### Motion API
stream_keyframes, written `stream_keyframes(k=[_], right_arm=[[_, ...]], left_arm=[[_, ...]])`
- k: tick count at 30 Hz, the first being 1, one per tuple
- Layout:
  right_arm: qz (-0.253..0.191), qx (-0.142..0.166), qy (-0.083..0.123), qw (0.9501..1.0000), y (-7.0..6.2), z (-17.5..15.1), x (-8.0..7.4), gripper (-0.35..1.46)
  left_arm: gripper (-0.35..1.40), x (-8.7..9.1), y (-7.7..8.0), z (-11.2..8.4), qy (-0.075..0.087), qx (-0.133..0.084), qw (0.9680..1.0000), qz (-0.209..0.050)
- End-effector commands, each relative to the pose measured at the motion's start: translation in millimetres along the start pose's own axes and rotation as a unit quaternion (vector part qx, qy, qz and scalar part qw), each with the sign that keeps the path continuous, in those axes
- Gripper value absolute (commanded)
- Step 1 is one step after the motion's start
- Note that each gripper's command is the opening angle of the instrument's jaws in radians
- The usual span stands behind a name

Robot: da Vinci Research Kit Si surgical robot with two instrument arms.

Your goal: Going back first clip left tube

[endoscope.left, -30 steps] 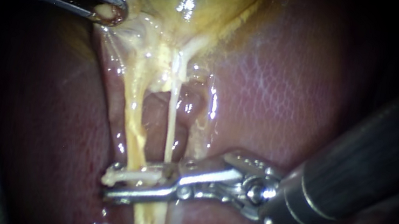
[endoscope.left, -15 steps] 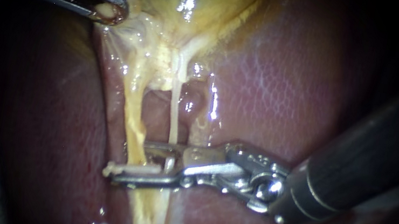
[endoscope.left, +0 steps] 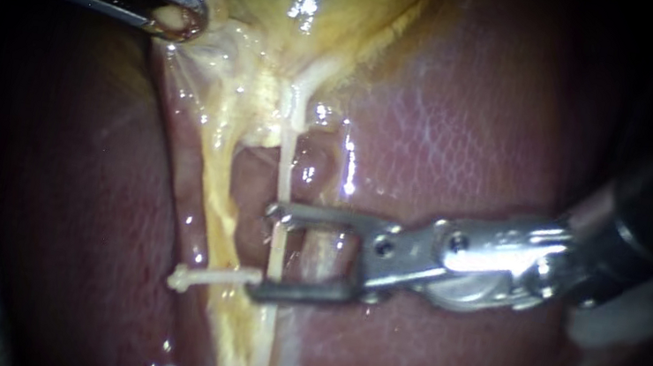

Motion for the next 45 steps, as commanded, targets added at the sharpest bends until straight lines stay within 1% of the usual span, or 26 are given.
stream_keyframes(k=[1,6,8,13,21,25,33,36,40,45], right_arm=[[-0.007,-0.002,-0.005,1.0,-0.1,-1.0,0.3,0.5],[-0.04,-0.006,-0.047,0.9981,-0.5,-6.0,1.8,0.5],[-0.041,-0.007,-0.056,0.9975,-0.3,-7.5,2.3,0.5],[-0.039,-0.007,-0.058,0.9975,0.5,-9.7,3.2,0.5],[-0.038,-0.007,-0.056,0.9977,0.6,-10.0,3.3,0.5],[-0.038,-0.007,-0.056,0.9977,0.6,-10.0,3.3,0.5],[-0.038,-0.007,-0.056,0.9976,0.6,-10.0,3.3,0.5],[-0.038,-0.007,-0.056,0.9976,0.6,-10.0,3.3,0.5],[-0.038,-0.007,-0.056,0.9976,0.6,-10.0,3.3,0.5],[-0.038,-0.007,-0.056,0.9976,0.6,-10.0,3.3,0.5]], left_arm=[[-0.35,0.0,0.0,0.0,0.0,0.0,1.0,0.0],[-0.35,-0.1,0.0,-0.1,0.0,0.0,1.0,0.0],[-0.35,-0.1,0.0,-0.1,0.0,0.0,1.0,0.0],[-0.35,-0.1,0.0,-0.1,0.0,0.0,1.0,0.0],[-0.35,-0.4,-0.2,0.4,0.001,0.001,1.0,0.001],[-0.35,-1.0,-0.5,1.7,0.001,0.001,1.0,0.003],[-0.35,-1.6,-1.3,5.2,-0.001,-0.002,1.0,0.007],[-0.35,-1.8,-1.6,6.2,-0.003,-0.003,1.0,0.008],[-0.35,-2.1,-1.7,7.0,-0.005,-0.004,0.9999,0.012],[-0.35,-2.0,-1.8,7.1,-0.006,-0.005,0.9999,0.012]])
